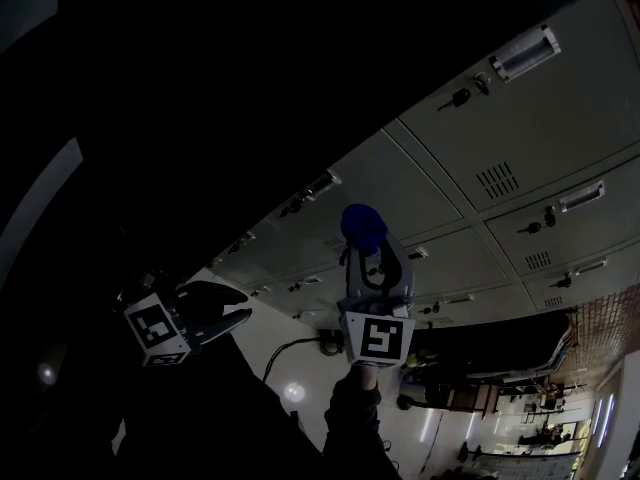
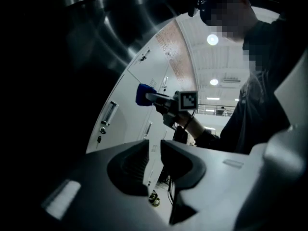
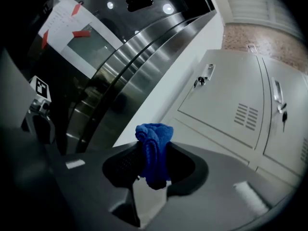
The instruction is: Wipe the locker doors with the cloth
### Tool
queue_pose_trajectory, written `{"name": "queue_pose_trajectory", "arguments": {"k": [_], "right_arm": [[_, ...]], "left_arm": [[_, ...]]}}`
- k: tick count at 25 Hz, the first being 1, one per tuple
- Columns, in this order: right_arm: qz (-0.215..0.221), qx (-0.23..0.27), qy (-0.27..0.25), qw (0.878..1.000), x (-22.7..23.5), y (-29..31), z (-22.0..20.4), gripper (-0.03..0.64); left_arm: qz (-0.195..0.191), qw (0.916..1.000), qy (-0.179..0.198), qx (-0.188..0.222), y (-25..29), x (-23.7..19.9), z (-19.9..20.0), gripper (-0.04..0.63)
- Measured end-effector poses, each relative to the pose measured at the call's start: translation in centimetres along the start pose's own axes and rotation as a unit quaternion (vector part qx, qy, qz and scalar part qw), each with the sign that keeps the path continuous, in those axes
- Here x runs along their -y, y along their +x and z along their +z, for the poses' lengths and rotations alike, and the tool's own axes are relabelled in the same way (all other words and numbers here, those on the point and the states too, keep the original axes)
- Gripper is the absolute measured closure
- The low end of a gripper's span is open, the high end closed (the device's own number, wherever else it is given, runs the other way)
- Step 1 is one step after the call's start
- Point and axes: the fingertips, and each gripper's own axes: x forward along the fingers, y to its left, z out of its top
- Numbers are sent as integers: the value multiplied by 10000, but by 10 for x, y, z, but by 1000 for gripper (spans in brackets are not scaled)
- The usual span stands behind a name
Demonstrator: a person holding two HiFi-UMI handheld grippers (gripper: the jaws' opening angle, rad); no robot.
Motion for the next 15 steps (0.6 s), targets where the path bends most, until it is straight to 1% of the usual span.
{"name": "queue_pose_trajectory", "arguments": {"k": [4, 6, 10, 13, 15], "right_arm": [[-428, -4, -810, 9958, 28, 29, 25, 486], [-539, -5, -988, 9936, 37, 45, 35, 486], [-674, -135, -1281, 9894, 50, 75, 43, 486], [-862, -393, -1562, 9832, 54, 92, 37, 486], [-908, -489, -1650, 9809, 50, 97, 34, 486]], "left_arm": [[-73, 9999, -64, -75, 5, -2, -2, 537], [-34, 9999, -82, -50, 6, -7, -5, 537], [-17, 9997, -232, -86, 11, -7, 13, 538], [8, 9999, -152, -74, 13, -14, 20, 538], [19, 9999, -118, -71, 14, -21, 23, 537]]}}
